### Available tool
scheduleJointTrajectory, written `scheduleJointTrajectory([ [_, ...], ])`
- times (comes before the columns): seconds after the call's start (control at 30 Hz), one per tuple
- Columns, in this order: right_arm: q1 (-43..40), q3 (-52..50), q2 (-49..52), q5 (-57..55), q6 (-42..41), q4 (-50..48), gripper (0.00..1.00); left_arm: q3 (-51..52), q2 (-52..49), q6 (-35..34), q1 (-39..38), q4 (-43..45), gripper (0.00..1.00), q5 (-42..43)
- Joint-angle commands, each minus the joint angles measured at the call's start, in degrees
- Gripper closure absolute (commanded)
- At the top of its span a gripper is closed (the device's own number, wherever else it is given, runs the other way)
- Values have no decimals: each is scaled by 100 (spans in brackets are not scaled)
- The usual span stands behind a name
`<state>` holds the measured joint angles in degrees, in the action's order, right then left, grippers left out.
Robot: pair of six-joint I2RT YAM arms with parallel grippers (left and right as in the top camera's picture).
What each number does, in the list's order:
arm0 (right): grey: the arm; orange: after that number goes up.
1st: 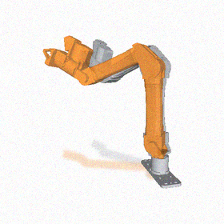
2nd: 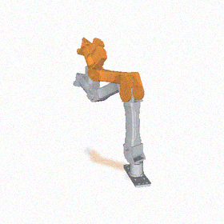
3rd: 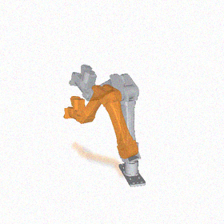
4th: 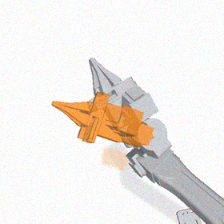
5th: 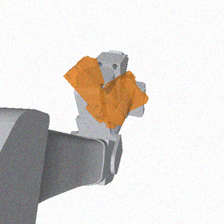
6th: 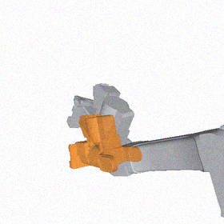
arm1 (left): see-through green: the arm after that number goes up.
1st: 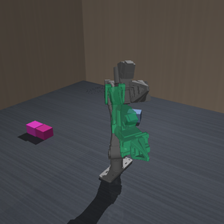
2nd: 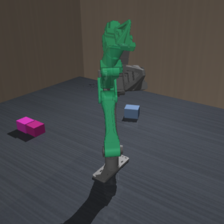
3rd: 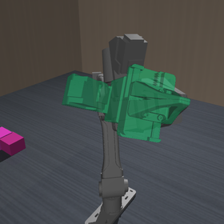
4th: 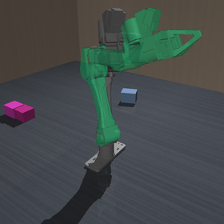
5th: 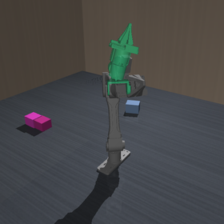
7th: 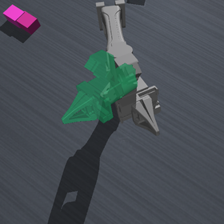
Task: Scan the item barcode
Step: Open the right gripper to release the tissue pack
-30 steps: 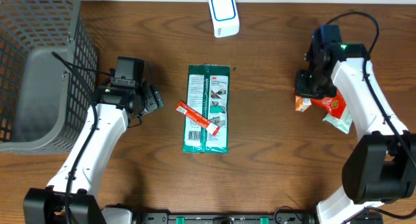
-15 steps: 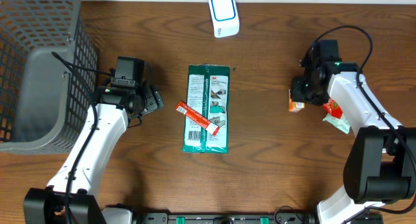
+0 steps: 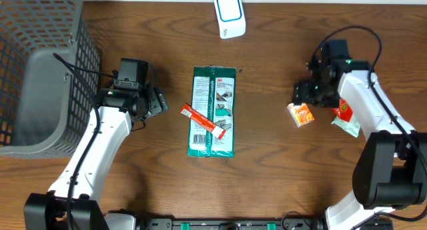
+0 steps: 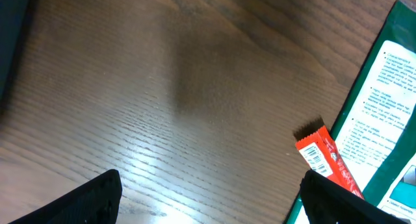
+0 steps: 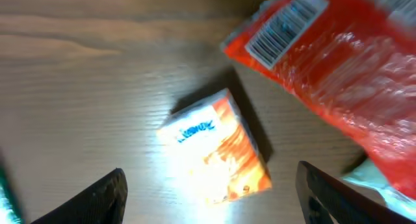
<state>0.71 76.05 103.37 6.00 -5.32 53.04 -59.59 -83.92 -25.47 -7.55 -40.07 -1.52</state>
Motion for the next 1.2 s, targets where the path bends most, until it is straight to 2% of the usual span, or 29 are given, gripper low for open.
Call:
scheduleJointTrajectory([
  [0.0,63,551,-186,680,116,295,26,-61,-31,-11,20,2,12,-46],
  [0.13,267,549,-179,1478,118,310,37,-61,-31,-11,20,4,12,-46],
  [0.2,417,498,-179,1620,116,291,47,-61,-31,-11,20,2,12,-46],
  [0.23,490,479,-179,1617,114,282,55,-61,-31,-11,20,2,11,-46],
  [0.3,667,424,-179,1491,116,227,78,-61,-31,-11,20,2,11,-46],
  [0.37,837,350,-179,1290,114,122,89,-61,-31,-11,20,0,11,-46],
  [0.67,1327,-597,-168,1001,87,-1318,87,-61,-31,-11,20,-17,11,-46],
  [0.83,1309,-1182,-160,214,-289,-1978,88,-61,-31,-11,20,-17,11,-46],
  [0.9,1298,-1443,-149,-46,-297,-2308,85,-61,-31,-11,20,-15,11,-46],
  [1.07,1145,-1853,-146,-466,-304,-2680,83,-61,-31,-11,20,-15,11,-46],
  [1.17,935,-1904,-146,-643,-302,-2671,86,-61,-31,-11,20,-15,12,-46],
])
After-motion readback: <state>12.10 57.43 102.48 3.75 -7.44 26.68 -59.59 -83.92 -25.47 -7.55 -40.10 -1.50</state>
